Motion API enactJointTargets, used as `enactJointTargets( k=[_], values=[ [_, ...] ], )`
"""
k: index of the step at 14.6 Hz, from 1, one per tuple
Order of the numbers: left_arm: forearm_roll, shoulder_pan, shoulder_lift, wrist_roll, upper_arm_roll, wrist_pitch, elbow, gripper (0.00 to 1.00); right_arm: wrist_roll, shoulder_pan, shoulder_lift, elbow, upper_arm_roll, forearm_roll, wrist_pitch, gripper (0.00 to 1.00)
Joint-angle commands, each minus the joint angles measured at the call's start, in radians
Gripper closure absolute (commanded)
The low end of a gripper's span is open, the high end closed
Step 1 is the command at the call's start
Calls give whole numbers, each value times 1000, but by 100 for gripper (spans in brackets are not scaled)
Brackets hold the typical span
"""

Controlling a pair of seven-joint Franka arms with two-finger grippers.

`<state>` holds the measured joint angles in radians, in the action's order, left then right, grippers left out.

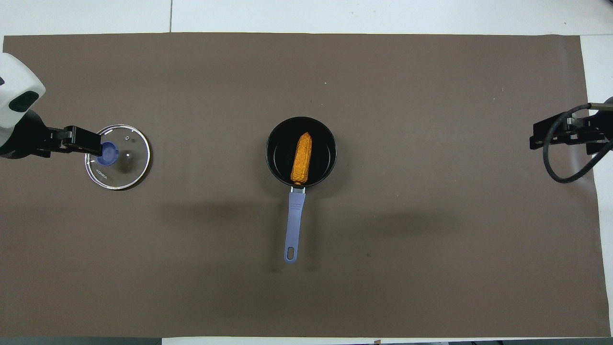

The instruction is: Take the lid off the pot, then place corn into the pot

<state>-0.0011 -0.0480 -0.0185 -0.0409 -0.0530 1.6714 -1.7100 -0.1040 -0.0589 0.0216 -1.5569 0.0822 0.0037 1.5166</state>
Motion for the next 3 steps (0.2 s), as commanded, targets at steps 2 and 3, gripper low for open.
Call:
enactJointTargets(
  k=[2,3],
  values=[
    [9,-9,-31,-10,5,-10,-26,0,38,28,-26,-34,5,7,24,0],
    [9,-9,-31,-10,5,-10,-26,0,38,28,-25,-34,7,7,25,0]
  ],
)
